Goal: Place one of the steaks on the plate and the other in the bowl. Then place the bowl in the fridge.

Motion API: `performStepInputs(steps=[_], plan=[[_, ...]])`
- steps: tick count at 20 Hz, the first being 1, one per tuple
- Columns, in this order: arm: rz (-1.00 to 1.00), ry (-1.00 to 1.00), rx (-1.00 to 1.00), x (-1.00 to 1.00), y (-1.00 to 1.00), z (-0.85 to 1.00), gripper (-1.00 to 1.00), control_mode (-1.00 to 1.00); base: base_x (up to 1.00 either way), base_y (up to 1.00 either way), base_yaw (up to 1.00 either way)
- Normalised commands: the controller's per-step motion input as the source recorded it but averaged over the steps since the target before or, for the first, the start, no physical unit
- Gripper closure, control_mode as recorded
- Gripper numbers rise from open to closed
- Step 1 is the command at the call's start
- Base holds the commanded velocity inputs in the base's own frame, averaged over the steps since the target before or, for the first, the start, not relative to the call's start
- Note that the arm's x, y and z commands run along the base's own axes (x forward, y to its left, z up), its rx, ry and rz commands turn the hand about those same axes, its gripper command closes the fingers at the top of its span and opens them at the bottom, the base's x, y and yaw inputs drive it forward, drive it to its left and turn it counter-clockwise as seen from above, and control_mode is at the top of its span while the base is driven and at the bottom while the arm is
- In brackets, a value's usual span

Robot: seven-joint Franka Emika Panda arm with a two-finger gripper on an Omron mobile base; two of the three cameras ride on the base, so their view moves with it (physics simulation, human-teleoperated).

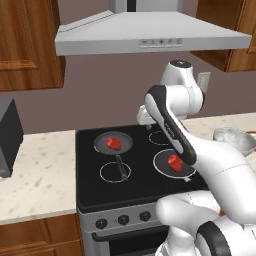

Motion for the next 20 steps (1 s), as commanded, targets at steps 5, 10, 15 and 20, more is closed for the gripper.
performStepInputs(steps=[5,10,15,20], plan=[[0.07,-0.02,0.0,0.0,0.45,-0.33,-1.0,-1.0,0.0,0.0,0.0],[0.1,0.0,0.0,0.02,0.19,-0.24,-1.0,-1.0,0.0,0.0,0.0],[0.07,0.05,0.0,0.19,0.03,-0.24,-1.0,-1.0,0.0,0.0,0.0],[0.0,0.03,0.0,0.33,0.0,-0.21,-1.0,-1.0,0.0,0.0,0.0]])
